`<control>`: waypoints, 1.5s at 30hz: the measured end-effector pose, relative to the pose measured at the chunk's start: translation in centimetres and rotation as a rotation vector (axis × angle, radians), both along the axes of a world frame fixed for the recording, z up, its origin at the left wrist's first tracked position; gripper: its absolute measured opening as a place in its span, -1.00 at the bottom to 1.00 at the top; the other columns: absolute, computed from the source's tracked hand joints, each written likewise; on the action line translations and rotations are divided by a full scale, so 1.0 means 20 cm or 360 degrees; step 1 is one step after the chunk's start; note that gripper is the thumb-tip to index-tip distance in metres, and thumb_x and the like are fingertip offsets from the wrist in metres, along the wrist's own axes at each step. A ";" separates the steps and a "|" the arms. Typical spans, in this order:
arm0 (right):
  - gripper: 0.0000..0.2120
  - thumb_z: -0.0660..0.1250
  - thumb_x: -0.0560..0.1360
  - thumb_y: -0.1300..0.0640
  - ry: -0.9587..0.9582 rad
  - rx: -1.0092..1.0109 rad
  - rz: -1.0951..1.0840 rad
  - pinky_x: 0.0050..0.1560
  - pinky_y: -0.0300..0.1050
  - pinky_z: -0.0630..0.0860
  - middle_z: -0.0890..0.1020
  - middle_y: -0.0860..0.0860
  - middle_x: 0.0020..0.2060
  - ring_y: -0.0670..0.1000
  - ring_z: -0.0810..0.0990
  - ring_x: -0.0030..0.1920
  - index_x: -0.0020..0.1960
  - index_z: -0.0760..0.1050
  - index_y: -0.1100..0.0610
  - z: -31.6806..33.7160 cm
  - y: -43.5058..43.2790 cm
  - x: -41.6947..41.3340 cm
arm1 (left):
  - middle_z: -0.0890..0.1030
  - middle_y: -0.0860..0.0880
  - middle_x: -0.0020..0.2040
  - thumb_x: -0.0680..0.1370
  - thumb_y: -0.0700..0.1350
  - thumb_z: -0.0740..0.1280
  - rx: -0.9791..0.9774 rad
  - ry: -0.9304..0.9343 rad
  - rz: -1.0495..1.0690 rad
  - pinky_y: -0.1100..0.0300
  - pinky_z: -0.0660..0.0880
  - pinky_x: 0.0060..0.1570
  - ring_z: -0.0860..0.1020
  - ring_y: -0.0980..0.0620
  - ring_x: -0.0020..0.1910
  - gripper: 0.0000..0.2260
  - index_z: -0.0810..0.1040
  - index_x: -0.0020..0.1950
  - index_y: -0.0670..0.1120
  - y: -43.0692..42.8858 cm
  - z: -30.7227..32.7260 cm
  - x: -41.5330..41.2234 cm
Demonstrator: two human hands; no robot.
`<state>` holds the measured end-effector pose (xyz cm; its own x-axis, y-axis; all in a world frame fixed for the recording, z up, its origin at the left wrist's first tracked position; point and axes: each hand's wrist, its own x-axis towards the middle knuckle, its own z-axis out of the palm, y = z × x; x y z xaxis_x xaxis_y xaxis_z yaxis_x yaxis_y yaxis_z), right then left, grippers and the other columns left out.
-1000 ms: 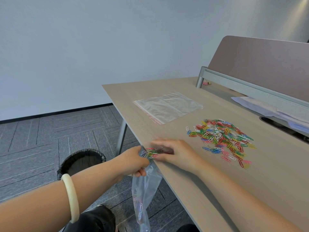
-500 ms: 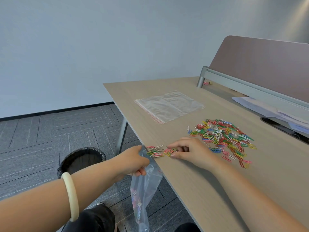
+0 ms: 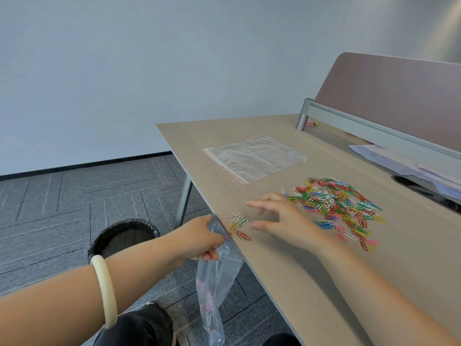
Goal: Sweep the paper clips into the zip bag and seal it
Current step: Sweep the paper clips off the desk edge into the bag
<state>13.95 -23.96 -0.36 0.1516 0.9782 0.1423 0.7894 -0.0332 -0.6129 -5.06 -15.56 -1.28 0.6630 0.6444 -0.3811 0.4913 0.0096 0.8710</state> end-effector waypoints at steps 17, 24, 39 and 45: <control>-0.78 0.28 0.42 -0.14 -0.0387 0.0418 -0.0042 0.15 -0.06 0.20 0.53 -0.17 0.08 -0.10 0.31 0.10 -0.02 0.63 -0.15 -0.11 0.09 -0.12 | 0.51 -0.07 -0.44 0.49 -0.30 0.16 0.0013 0.0000 -0.0004 0.38 0.35 -0.57 0.39 0.20 -0.67 -0.46 0.23 0.46 -0.03 -0.01 0.02 0.00; -0.61 0.09 0.48 -0.27 -0.0607 0.0043 0.0001 0.18 -0.14 0.03 0.39 -0.20 0.32 -0.04 0.18 0.31 0.23 0.46 -0.24 -0.12 -0.04 -0.05 | 0.54 -0.06 -0.44 0.49 -0.29 0.17 0.0006 0.0021 0.0012 0.37 0.38 -0.54 0.41 0.20 -0.65 -0.41 0.16 0.51 -0.02 0.00 0.02 -0.01; -0.53 0.13 0.30 -0.35 -0.0397 0.0237 -0.0021 0.19 -0.10 0.17 0.49 -0.29 0.11 -0.15 0.29 0.16 0.07 0.58 -0.20 -0.16 0.04 -0.13 | 0.53 -0.04 -0.46 0.50 -0.28 0.17 0.0000 -0.0003 0.0013 0.32 0.38 -0.44 0.40 0.15 -0.58 -0.46 0.22 0.46 0.01 -0.03 0.02 -0.02; -0.64 0.30 0.43 -0.17 -0.0355 0.0295 -0.0076 0.26 -0.05 0.23 0.50 -0.16 0.14 -0.09 0.35 0.21 0.19 0.51 -0.11 -0.12 0.06 -0.17 | 0.53 -0.06 -0.44 0.50 -0.29 0.18 -0.0003 -0.0012 0.0004 0.34 0.39 -0.47 0.41 0.16 -0.60 -0.44 0.21 0.48 0.02 -0.03 0.01 -0.02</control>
<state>10.64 -22.81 -2.82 0.1419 0.9248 0.3530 0.9056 0.0227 -0.4236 -5.52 -16.13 -1.10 0.6642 0.6452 -0.3776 0.4849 0.0126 0.8745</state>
